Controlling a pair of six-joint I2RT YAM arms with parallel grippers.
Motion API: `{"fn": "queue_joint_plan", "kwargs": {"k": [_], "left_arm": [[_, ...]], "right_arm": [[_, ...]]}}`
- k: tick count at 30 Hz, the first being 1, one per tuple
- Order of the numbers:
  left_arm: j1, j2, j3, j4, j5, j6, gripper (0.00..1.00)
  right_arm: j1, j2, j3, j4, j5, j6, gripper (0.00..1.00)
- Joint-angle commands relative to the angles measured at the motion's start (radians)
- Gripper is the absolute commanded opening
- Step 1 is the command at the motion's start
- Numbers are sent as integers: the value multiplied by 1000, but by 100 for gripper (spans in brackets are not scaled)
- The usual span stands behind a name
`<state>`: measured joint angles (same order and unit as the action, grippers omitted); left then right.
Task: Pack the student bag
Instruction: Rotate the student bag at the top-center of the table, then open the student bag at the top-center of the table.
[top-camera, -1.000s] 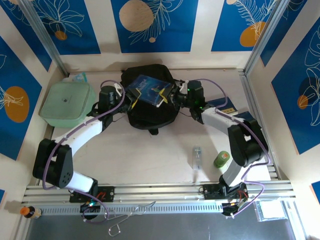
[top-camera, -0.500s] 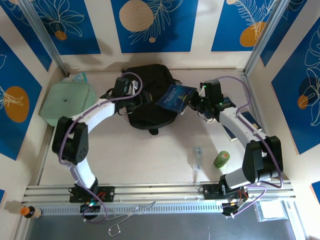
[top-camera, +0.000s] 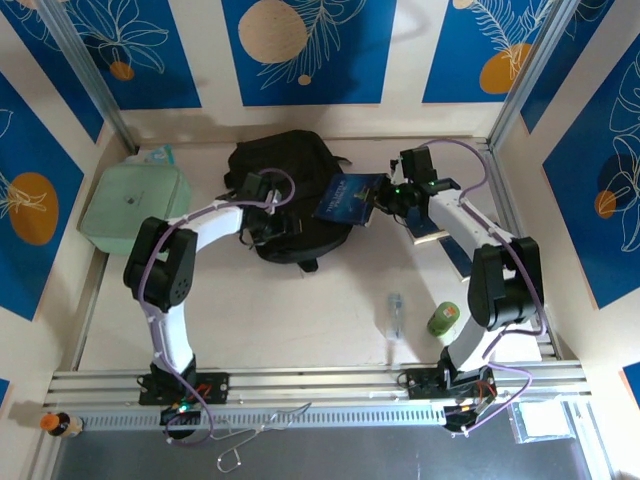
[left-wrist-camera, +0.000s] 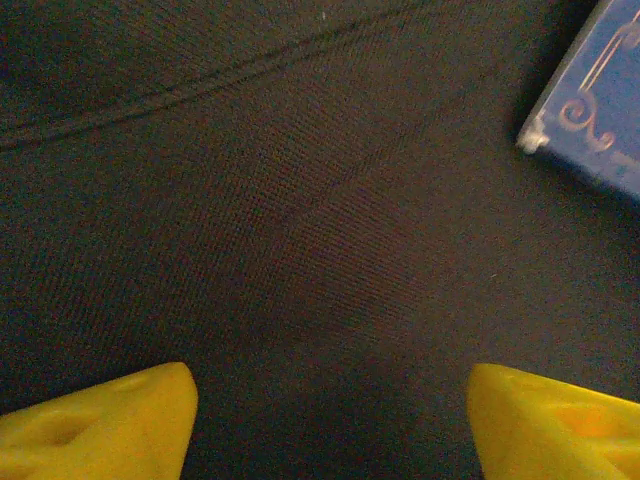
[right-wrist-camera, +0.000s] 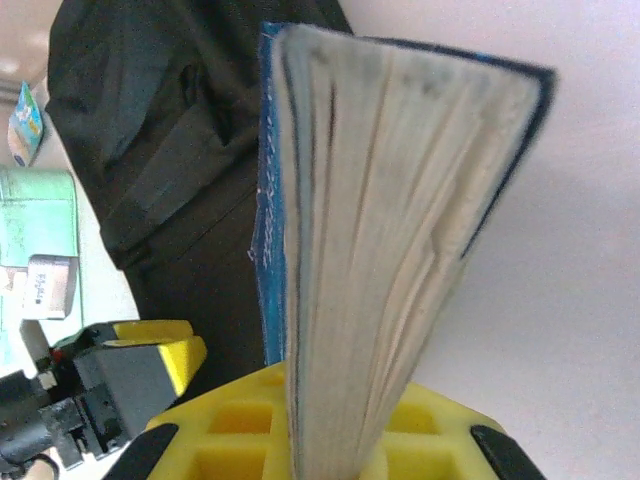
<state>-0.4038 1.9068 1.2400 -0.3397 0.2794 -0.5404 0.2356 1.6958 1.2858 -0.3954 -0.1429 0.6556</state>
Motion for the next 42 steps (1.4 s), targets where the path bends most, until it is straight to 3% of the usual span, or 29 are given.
{"fn": "queue_joint_plan", "kwargs": {"k": [1,5,11,20,30,35,42], "left_arm": [[-21,-74,-101,-61,-14,-21,73],[-29,-166,-131,-65,-27,-5,73],[-66,-260,-21,-160,-46,144,75],[-198,-213,86,-200,-63,297,75],[-230,18,301,-151,104,257,53],[-231,113,382,-159,98,235,42],[-234,152,404,-169,73,253,37]], "right_arm": [[20,41,53,-5,-41,-27,0],[38,66,87,-15,-65,-27,0],[17,-27,102,-10,-86,-13,0],[-83,-181,12,-41,-48,4,0],[-209,-301,-113,-28,-62,33,0],[-256,-332,-155,-26,-102,38,0],[-277,-351,-196,-6,-116,58,0]]}}
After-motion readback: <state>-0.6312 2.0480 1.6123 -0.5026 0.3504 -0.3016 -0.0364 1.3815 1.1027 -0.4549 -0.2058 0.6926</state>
